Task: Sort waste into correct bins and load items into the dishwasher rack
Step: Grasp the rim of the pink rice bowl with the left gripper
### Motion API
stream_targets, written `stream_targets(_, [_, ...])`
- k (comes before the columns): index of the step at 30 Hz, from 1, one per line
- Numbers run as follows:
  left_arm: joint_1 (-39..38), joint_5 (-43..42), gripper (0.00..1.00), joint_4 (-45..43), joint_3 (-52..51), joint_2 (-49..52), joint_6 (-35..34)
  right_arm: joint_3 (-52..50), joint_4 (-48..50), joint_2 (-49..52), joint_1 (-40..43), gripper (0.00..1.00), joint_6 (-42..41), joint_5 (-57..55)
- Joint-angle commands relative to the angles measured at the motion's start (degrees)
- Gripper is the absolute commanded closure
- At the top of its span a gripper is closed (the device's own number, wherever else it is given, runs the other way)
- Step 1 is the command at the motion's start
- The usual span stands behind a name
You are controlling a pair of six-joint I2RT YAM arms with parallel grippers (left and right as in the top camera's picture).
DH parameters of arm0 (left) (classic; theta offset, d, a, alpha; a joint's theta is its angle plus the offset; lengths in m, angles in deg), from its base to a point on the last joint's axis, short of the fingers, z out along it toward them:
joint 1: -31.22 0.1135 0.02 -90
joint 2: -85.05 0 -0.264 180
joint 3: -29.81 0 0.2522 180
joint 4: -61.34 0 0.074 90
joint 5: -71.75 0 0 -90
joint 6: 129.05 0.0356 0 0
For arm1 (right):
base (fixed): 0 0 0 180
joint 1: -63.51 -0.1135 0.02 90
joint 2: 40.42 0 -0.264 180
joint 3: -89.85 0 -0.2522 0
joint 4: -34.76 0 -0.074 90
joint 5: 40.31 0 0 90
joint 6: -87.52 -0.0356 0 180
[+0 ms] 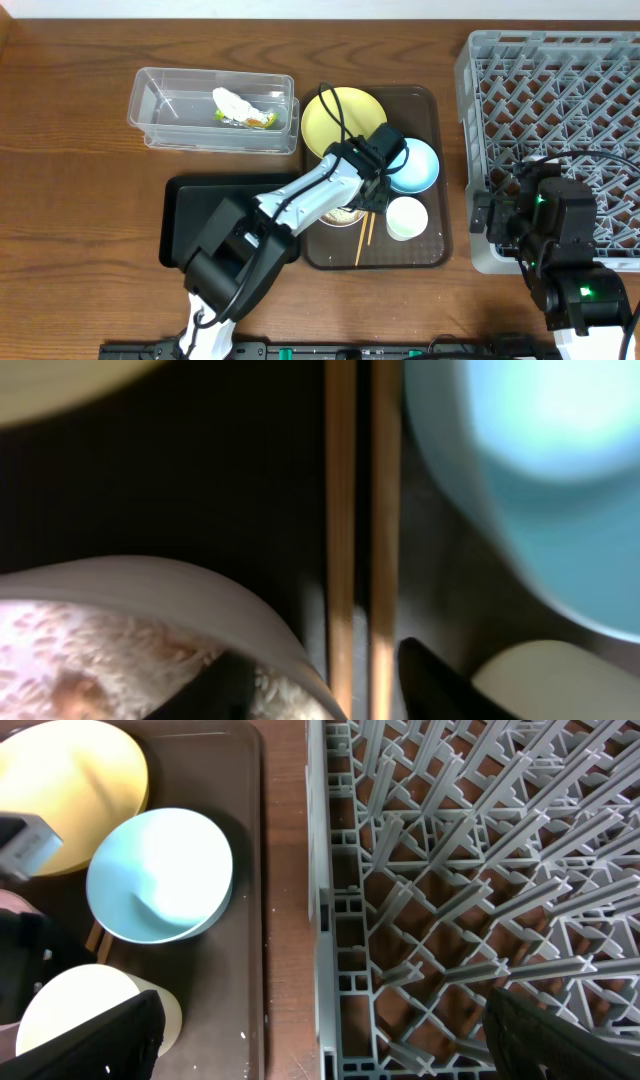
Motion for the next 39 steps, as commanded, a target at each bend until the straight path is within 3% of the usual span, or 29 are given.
stream_targets(1, [-0.2,0.9,0.54,-0.1,0.0,-0.2,-0.5,1.0,0.0,-0.1,-0.4,0.01,0.7,0.3])
stream_targets(8, [-0.1,1.0,0.53,0.4,0.0,-0.9,-0.5,1.0,-0.1,-0.1,-0.4,0.01,0.7,0.3])
stream_targets(18, [0.0,8.1,0.43,1.2,0.0,-6.4,1.5,1.0,-0.1,-0.1,-0.4,0.01,0.7,0.3])
stream_targets(39, [-2.6,6.6,0.43,-0.2,-0.4,-2.4,-0.3,1.0,-0.2,-0.1,-0.4,0.01,0.7,0.3])
